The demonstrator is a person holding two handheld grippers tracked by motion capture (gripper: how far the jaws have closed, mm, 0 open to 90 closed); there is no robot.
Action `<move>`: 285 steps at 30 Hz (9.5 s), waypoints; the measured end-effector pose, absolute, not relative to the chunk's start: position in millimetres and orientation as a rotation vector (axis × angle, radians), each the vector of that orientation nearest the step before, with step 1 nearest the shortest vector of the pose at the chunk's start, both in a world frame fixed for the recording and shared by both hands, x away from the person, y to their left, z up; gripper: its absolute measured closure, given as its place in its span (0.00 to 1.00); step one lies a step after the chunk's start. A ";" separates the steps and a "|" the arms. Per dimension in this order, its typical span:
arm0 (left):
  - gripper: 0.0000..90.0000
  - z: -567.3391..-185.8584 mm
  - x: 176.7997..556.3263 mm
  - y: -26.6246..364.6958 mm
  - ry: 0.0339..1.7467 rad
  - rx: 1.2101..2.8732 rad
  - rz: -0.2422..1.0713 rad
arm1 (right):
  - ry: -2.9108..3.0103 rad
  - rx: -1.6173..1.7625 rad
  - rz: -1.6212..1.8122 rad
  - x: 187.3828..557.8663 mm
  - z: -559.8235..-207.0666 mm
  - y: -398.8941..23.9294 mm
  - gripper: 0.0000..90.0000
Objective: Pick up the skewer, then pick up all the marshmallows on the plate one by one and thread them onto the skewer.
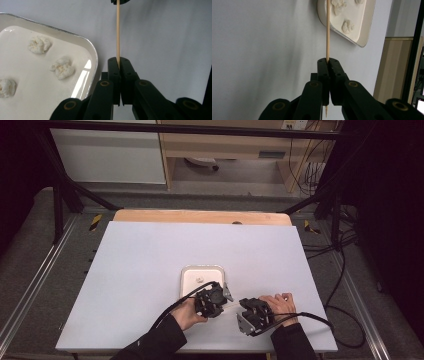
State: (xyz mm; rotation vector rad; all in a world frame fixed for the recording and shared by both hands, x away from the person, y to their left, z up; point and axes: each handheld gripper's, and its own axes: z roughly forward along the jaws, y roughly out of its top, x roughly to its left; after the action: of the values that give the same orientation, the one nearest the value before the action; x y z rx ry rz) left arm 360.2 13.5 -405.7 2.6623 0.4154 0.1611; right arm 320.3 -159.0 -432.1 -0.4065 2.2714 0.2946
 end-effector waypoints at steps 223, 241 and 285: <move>0.98 -425.6 313.3 186.1 0.759 1.955 0.373 | 2.362 1.197 2.028 423.3 -374.9 -99.8 0.81; 0.98 -427.8 312.6 183.8 0.746 1.974 0.381 | 2.369 1.151 2.071 413.9 -381.8 -92.6 0.84; 0.98 -427.2 315.4 176.5 0.782 1.948 0.381 | 2.536 1.048 1.908 388.5 -417.2 -57.1 0.73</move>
State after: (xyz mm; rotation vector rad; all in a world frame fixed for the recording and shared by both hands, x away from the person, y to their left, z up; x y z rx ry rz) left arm 315.4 176.5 -427.2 1.9483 0.7820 0.3811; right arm 388.5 -57.1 -417.2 1.0480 2.5356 1.9081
